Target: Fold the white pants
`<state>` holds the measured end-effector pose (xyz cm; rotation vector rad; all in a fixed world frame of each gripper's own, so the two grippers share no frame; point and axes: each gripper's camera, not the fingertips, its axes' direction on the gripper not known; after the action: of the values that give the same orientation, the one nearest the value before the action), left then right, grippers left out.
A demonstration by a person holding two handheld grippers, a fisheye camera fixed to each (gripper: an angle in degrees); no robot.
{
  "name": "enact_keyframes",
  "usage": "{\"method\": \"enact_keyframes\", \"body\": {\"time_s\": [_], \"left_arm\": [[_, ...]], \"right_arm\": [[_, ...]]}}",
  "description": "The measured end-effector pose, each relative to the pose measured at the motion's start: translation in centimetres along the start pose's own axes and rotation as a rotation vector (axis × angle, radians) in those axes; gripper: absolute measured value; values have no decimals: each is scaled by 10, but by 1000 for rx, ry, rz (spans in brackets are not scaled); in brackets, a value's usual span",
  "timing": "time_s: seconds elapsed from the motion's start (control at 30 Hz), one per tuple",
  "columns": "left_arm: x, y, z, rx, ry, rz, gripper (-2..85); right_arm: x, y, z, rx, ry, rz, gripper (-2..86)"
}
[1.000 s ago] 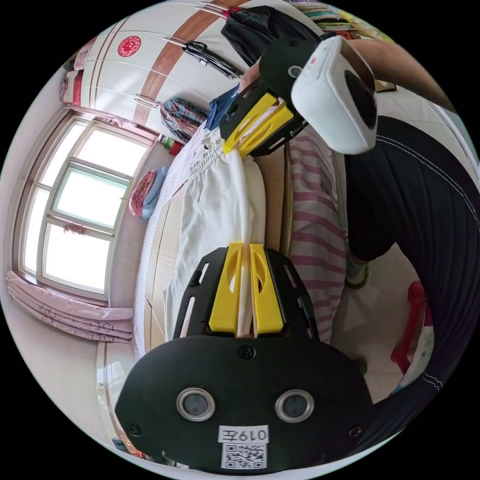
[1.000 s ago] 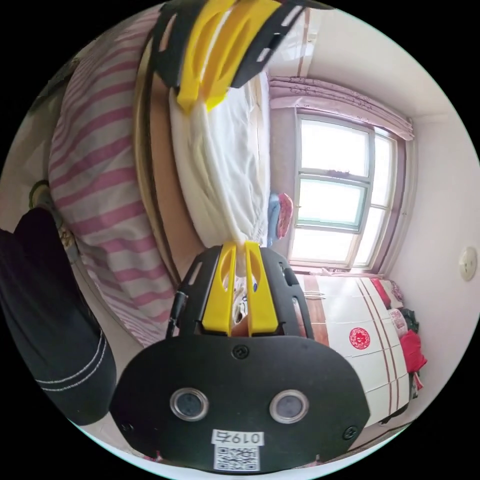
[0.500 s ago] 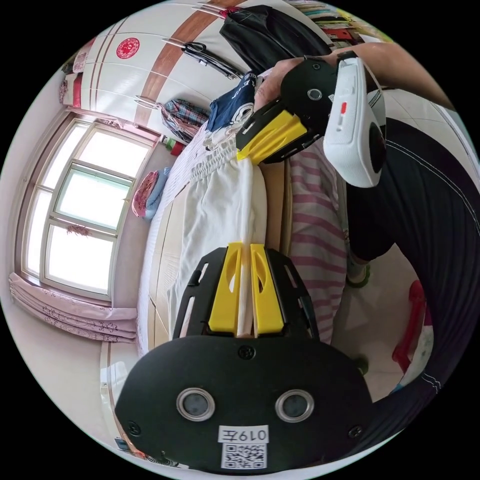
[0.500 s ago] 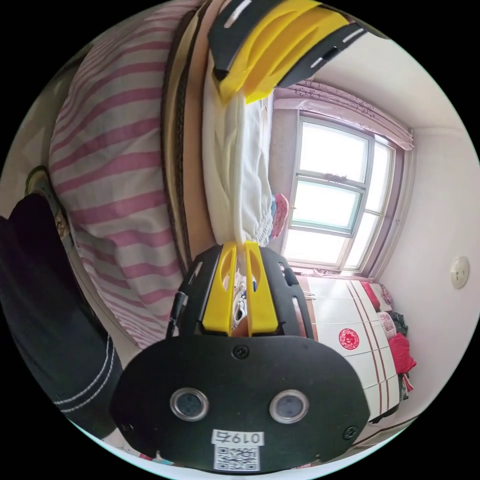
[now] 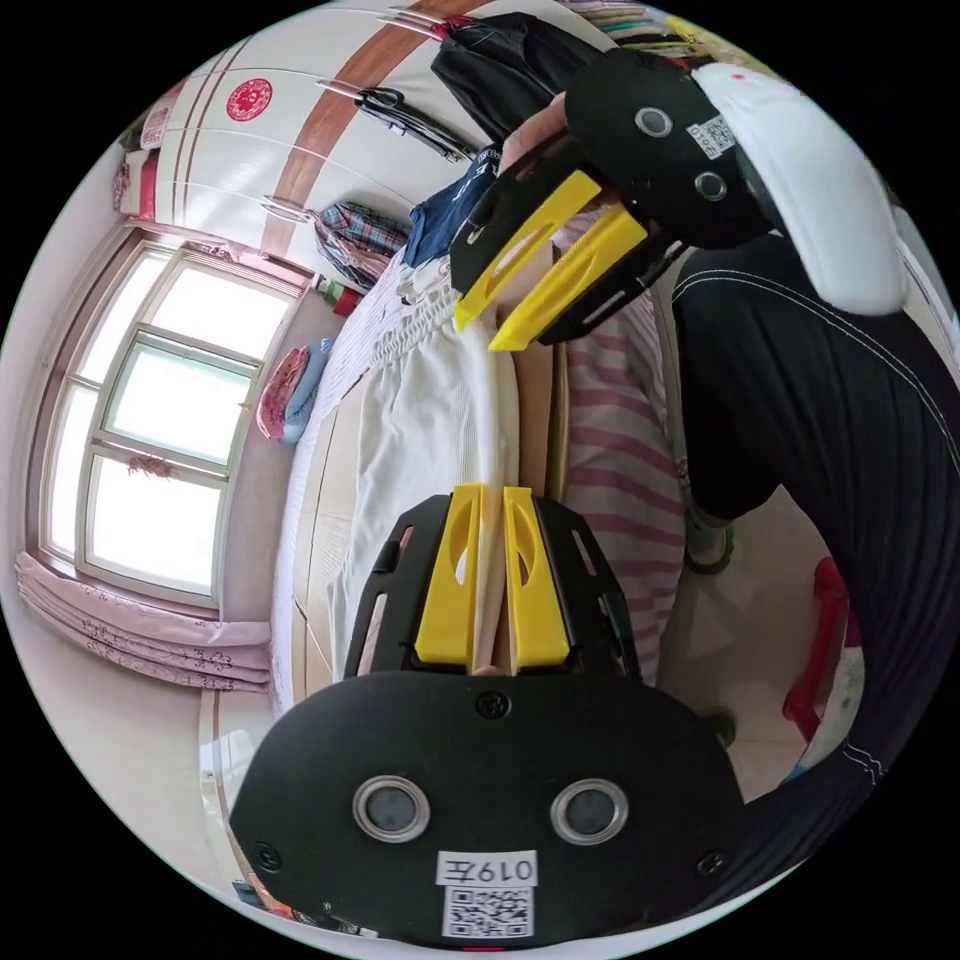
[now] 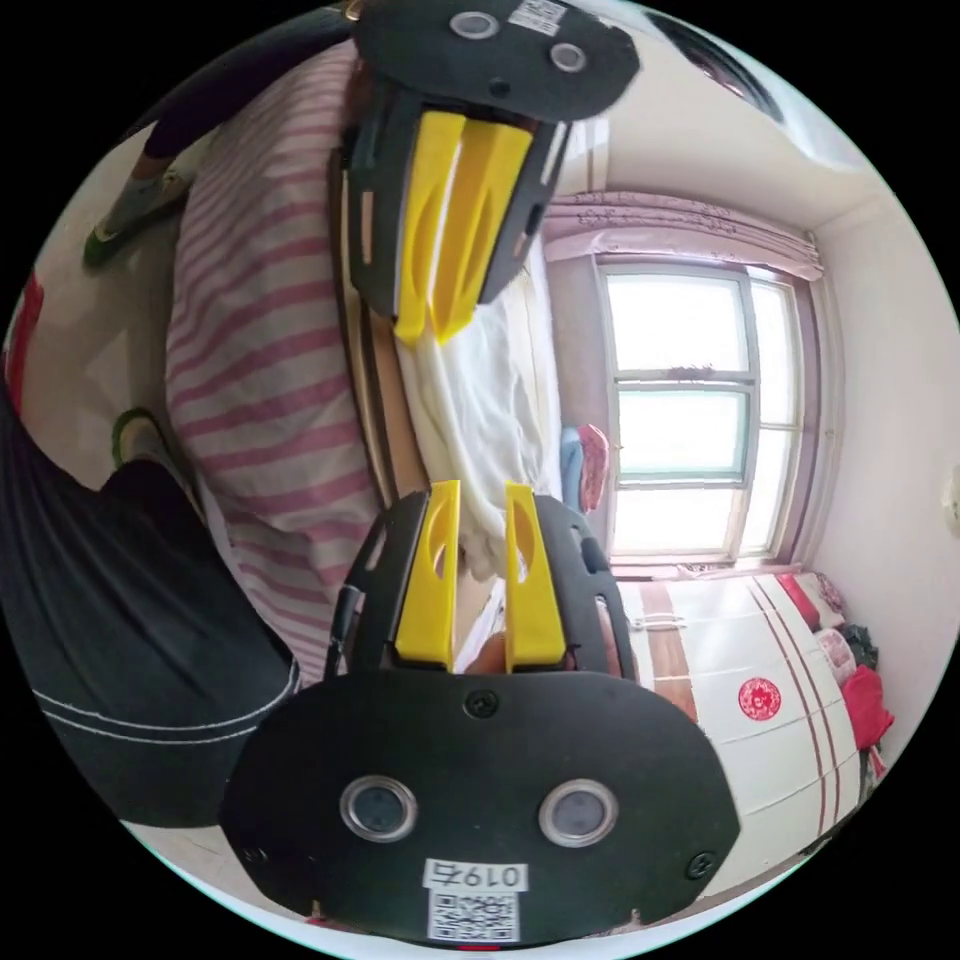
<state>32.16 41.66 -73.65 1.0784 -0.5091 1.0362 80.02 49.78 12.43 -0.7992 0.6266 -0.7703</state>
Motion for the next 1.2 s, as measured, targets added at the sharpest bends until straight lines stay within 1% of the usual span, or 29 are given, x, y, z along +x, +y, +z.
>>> {"method": "enact_keyframes", "body": {"time_s": [0.1,0.17,0.23,0.33,0.5,0.63,0.7,0.77,0.8,0.83,0.87,0.93,0.97,1.07,1.17,1.2], "left_arm": [[2,8,2,-1,10,-12,9],[3,13,2,3,15,-14,8],[6,19,4,5,14,-16,8],[7,32,8,18,20,-44,8],[-2,72,11,76,99,-188,8],[-6,113,3,124,106,-303,8],[-7,154,-8,153,108,-400,8],[-4,187,-12,135,112,-465,8],[0,205,-12,103,110,-475,7],[3,213,-11,84,101,-475,7],[8,225,-9,42,65,-472,7],[13,238,-8,2,19,-460,7],[14,243,-8,-3,11,-453,7],[16,249,-7,-3,-11,-426,7],[21,254,-2,-8,-12,-393,7],[23,258,0,-2,12,-387,7]], "right_arm": [[-7,-11,-1,19,-8,-40,63],[-9,-17,3,13,-33,-48,15],[-13,-20,6,2,-44,-67,0],[-19,-20,6,-13,-67,-86,-7],[-30,-19,5,-15,-71,-48,-8],[-29,-18,-5,-12,-87,43,-7],[-25,-17,-15,-6,-92,115,-4],[-11,-18,-33,53,-168,260,7],[-8,-20,-37,79,-197,297,16],[-2,-26,-43,128,-268,352,35],[-1,-37,-46,156,-316,367,59],[-8,-59,-46,153,-319,323,78],[-14,-73,-46,160,-281,296,78],[-29,-101,-45,177,-257,216,72],[-35,-116,-46,196,-266,183,71],[-35,-118,-47,199,-273,181,71]]}}
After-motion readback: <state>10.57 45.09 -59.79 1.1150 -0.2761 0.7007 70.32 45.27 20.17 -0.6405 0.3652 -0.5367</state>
